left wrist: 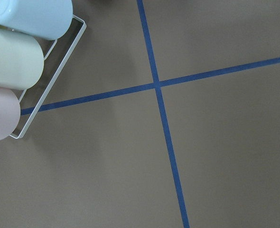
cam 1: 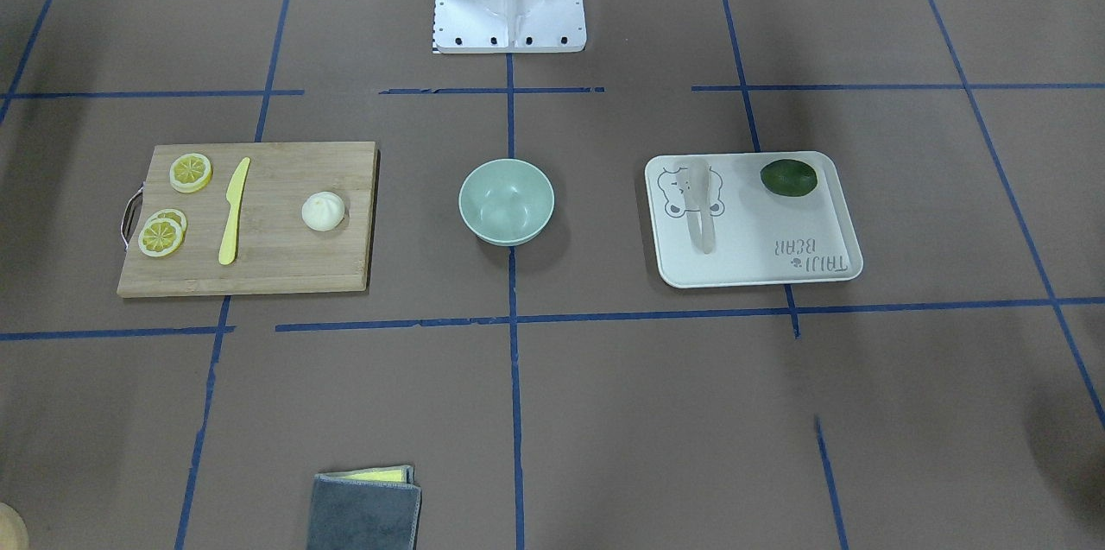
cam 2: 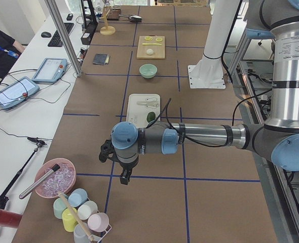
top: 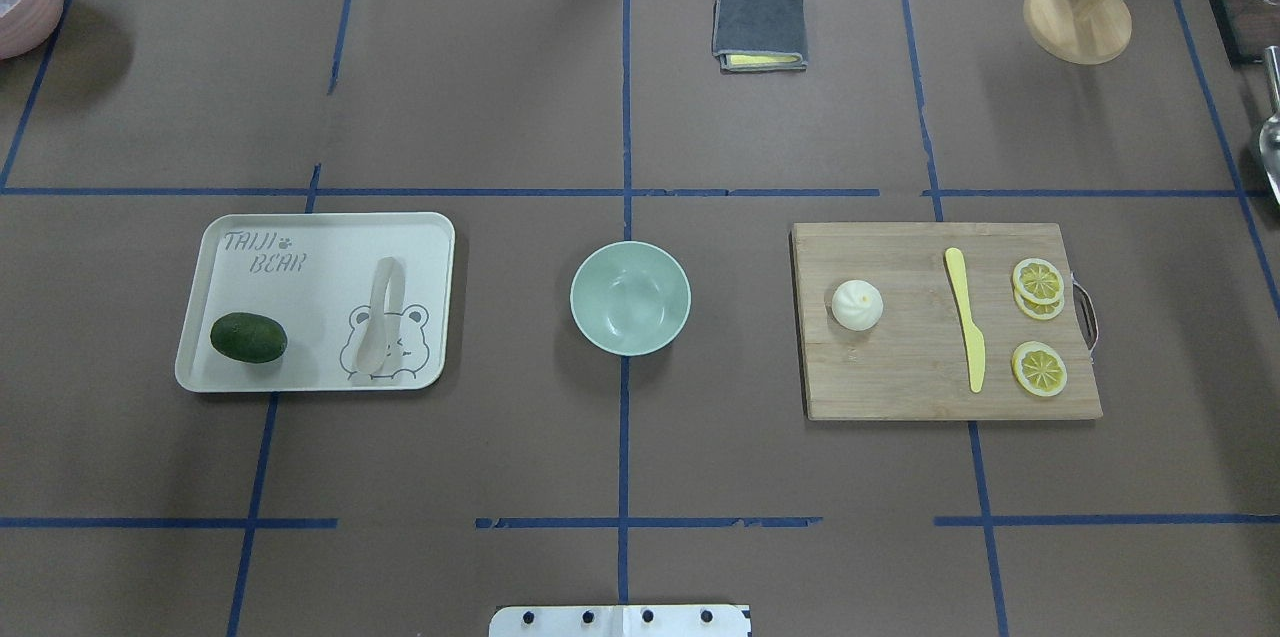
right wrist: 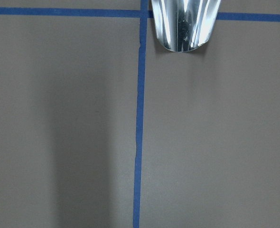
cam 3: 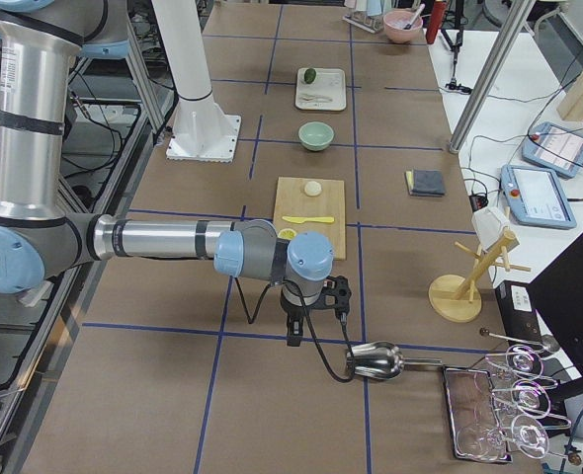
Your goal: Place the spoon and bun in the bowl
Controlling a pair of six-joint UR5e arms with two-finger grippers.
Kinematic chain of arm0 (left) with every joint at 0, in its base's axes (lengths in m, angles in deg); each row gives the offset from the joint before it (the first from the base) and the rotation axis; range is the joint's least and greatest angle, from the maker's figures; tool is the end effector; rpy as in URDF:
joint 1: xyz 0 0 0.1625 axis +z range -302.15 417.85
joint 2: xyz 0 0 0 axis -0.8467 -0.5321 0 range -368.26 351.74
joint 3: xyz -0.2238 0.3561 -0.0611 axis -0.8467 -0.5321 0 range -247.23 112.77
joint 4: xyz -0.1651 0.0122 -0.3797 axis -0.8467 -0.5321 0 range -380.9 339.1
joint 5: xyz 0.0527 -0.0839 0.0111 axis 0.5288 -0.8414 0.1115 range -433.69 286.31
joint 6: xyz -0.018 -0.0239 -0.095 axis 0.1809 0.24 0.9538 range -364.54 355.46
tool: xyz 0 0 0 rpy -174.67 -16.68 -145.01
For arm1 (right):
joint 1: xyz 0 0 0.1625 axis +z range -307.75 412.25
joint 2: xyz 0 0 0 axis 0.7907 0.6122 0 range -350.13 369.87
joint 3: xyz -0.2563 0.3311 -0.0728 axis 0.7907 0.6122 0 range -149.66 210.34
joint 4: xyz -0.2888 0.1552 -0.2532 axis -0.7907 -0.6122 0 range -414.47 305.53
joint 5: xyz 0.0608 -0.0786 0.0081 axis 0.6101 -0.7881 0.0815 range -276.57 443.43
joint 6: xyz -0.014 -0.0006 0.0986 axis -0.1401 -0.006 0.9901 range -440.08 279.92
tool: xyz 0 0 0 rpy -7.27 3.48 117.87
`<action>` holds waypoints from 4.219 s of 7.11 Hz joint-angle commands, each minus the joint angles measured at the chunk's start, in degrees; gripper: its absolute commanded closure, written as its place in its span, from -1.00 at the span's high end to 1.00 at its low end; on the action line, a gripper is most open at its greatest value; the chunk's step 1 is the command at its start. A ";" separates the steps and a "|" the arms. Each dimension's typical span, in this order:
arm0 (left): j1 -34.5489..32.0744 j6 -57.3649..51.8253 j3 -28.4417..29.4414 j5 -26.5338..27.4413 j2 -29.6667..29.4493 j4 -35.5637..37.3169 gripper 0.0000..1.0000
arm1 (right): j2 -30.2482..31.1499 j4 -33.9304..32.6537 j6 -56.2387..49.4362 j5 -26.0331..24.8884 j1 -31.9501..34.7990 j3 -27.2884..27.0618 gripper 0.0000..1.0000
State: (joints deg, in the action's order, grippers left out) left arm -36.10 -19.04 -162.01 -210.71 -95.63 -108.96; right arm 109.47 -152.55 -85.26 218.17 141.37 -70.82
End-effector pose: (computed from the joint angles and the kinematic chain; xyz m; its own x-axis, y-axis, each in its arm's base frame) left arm -0.0929 -0.4670 0.6400 0.6759 0.2067 -0.7074 -0.1036 0.9770 0.1865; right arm 0.0569 -0.4130 0.6525 0.7072 -0.0209 0.7067 0.0794 0.9956 -0.0500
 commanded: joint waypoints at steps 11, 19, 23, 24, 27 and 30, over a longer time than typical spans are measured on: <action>10.06 17.09 -3.13 -0.79 -2.81 -46.11 1.00 | -1.69 20.13 0.26 3.34 -0.35 -0.35 1.00; 49.52 71.10 -9.13 30.55 -13.49 -33.37 0.83 | -0.46 20.13 -0.18 3.08 -0.26 -0.18 1.00; 59.41 83.14 -3.32 38.50 -20.65 -27.43 0.52 | -0.20 20.13 -0.18 3.08 -0.35 -0.18 1.00; 60.20 83.58 -2.79 38.93 -20.57 -27.43 0.51 | -0.20 20.13 -0.18 3.08 -0.35 -0.18 1.00; 61.70 85.17 -2.70 40.25 -20.48 -27.52 0.42 | -0.20 20.13 -0.18 3.08 -0.26 -0.09 1.00; 61.70 84.90 -2.87 41.49 -19.86 -27.52 0.34 | -0.20 20.13 -0.18 3.08 -0.26 -0.09 1.00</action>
State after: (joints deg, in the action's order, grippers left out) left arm 25.57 66.02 -164.77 -169.36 -115.64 -136.48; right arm 109.31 -132.43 -85.44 221.24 141.07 -70.91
